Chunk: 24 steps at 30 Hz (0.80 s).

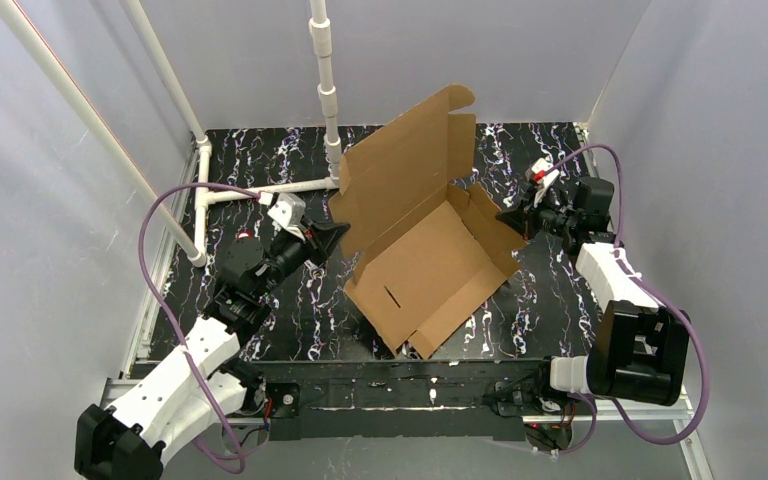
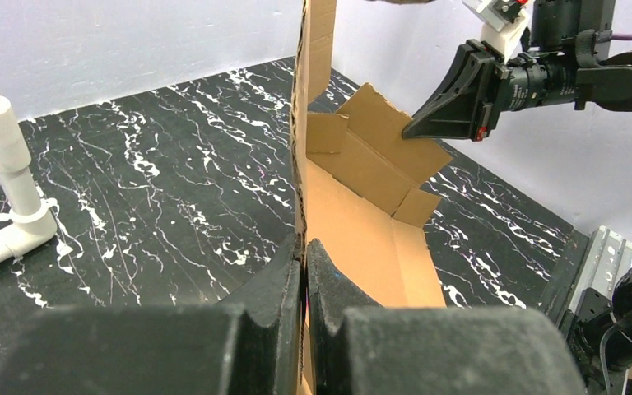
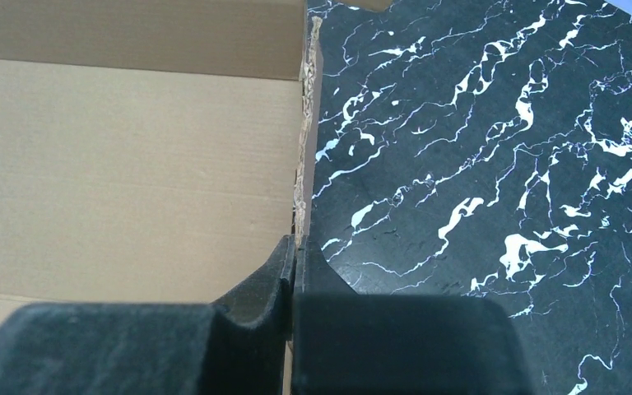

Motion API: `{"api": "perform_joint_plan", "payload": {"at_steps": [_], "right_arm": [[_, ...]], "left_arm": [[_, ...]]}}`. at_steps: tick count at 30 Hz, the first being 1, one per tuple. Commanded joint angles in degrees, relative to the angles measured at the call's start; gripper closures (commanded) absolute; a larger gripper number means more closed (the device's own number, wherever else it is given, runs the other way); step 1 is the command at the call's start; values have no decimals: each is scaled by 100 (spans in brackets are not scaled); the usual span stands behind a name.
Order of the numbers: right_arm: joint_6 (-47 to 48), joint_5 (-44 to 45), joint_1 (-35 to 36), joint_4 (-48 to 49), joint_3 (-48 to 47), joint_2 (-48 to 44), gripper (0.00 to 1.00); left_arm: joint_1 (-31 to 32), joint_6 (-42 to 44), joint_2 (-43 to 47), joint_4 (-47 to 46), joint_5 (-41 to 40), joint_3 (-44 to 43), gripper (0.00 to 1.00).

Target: Fold the paper box

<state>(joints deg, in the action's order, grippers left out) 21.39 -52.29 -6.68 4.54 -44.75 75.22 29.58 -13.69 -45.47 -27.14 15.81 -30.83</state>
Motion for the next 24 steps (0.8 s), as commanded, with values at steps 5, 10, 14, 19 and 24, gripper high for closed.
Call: {"api": "perform_joint_plan", "payload": {"at_steps": [5, 10, 14, 19, 24], "right_arm": [[549, -239, 9, -73, -90, -85, 99], [466, 26, 9, 130, -30, -216, 99], [-45, 369, 46, 792, 146, -218, 99], [-1107, 847, 149, 2646, 698, -172, 99], [-1487, 1036, 160, 3889, 1010, -127, 99]], "left_arm": [[12, 371, -164, -147, 693, -485, 100], [12, 680, -363, -143, 1144, -748, 100], [12, 1003, -631, -126, 1285, -1013, 100], [12, 1253, -996, -120, 1326, -1390, 100], [13, 1326, -1157, -132, 1319, -1582, 100]]}}
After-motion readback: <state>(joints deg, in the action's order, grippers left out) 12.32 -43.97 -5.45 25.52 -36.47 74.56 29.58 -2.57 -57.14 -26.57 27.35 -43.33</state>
